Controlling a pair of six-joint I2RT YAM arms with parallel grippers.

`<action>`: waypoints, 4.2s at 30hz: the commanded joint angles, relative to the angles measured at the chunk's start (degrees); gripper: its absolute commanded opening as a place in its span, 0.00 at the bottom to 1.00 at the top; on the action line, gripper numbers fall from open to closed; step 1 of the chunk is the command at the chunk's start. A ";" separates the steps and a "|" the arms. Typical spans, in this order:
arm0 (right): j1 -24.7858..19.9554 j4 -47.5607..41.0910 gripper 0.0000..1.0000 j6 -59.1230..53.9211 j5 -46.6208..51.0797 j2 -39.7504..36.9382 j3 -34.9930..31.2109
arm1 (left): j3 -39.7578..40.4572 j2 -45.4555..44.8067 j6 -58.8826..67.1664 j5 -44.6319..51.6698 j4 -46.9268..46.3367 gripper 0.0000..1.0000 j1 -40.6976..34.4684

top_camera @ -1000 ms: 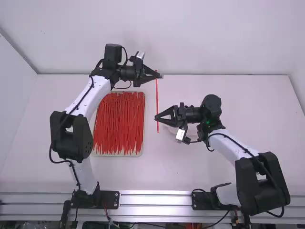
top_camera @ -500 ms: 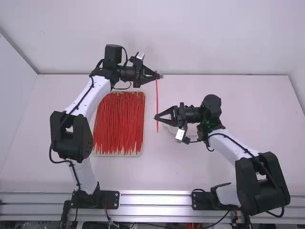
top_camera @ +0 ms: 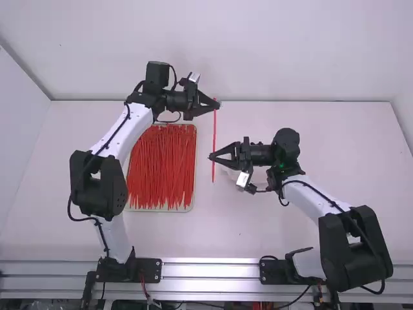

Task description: Fasten the cable tie

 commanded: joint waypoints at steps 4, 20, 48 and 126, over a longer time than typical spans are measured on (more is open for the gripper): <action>-0.13 2.75 0.00 19.39 1.22 -0.22 -0.11 | -0.07 -0.52 2.16 1.33 -0.04 0.02 -0.70; -0.13 23.15 0.00 64.46 5.90 -0.22 -0.11 | -0.07 -0.52 9.88 1.88 -0.24 0.02 -0.68; 1.27 23.23 0.00 64.17 2.89 -0.22 -1.29 | -0.07 -0.52 11.10 3.41 -0.31 0.02 -0.66; -0.02 28.72 0.00 98.49 20.76 -0.31 1.64 | -0.07 -0.52 26.36 2.99 6.08 0.02 -0.48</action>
